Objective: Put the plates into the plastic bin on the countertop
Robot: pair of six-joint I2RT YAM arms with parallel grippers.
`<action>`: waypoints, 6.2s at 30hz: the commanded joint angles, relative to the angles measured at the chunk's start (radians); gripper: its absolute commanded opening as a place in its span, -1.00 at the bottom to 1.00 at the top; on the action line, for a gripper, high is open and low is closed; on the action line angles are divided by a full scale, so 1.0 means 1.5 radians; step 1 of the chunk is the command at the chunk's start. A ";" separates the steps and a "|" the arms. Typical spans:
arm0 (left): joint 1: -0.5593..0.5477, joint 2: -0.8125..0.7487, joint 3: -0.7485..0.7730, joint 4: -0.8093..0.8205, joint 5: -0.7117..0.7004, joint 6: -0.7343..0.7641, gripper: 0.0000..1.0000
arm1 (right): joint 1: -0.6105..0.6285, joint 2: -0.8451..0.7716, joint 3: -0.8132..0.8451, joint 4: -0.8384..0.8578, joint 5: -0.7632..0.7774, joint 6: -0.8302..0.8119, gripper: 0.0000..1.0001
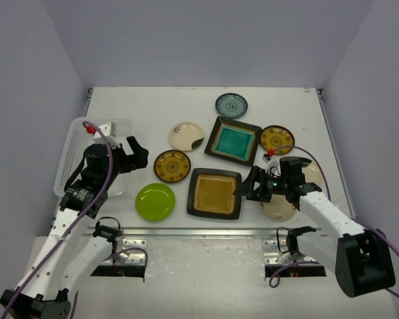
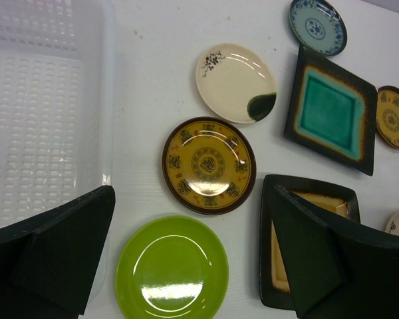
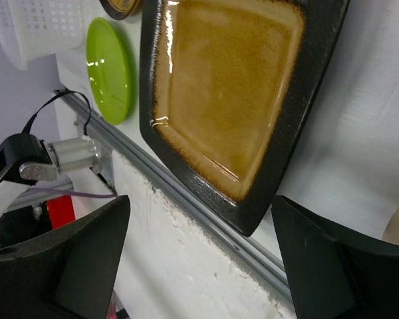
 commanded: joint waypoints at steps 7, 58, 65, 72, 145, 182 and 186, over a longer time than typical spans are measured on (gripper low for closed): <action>-0.016 -0.012 -0.004 0.035 0.027 0.007 1.00 | 0.042 0.162 -0.065 0.264 0.010 0.038 0.57; -0.030 0.221 -0.171 0.443 0.569 -0.229 0.42 | 0.042 -0.023 -0.003 0.524 -0.177 0.354 -1.00; -0.035 0.223 -0.161 0.492 0.589 -0.257 -0.35 | 0.042 -0.002 0.001 0.554 -0.182 0.368 -1.00; -0.071 0.239 -0.149 0.520 0.577 -0.273 -1.00 | 0.048 0.028 0.009 0.619 -0.179 0.400 -1.00; 0.487 0.314 -0.029 0.213 0.026 -0.573 1.00 | -0.052 0.005 0.070 0.243 -0.083 0.152 0.98; 0.289 0.137 -0.027 0.187 0.412 -0.049 1.00 | -0.188 0.546 0.353 0.183 0.059 0.011 0.77; 0.286 0.139 -0.027 0.199 0.467 -0.047 1.00 | -0.189 0.594 0.348 0.235 0.017 0.034 0.58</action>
